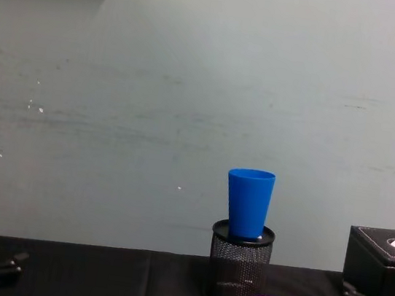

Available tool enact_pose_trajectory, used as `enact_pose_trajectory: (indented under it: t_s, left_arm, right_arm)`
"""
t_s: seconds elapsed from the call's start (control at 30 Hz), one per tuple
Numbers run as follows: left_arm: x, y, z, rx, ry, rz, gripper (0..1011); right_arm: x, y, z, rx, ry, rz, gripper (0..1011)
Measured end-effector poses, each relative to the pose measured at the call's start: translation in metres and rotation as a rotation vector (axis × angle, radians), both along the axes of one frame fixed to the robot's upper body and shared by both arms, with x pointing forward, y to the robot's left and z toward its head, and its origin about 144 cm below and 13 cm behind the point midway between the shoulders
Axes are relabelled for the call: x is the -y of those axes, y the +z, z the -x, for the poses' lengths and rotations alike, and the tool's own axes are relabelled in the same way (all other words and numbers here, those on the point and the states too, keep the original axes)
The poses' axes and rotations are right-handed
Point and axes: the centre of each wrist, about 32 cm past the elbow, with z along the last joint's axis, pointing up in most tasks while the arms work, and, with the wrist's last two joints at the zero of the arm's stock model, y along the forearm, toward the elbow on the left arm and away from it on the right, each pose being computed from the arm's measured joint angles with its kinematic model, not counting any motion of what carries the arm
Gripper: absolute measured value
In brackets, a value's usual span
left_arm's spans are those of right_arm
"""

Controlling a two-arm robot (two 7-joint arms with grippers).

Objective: Pick up one cup with a gripper and tap it against the other cup.

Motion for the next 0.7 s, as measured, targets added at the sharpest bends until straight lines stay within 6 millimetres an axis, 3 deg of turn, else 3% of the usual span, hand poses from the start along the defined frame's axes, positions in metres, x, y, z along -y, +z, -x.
enact_pose_trajectory:
  t_s: [0.7]
  left_arm:
    - [0.0, 0.0, 0.0, 0.0, 0.0, 0.0, 1000]
  right_arm:
    - [-0.0025, -0.0041, -0.0031, -0.017, -0.005, 0.009, 1003]
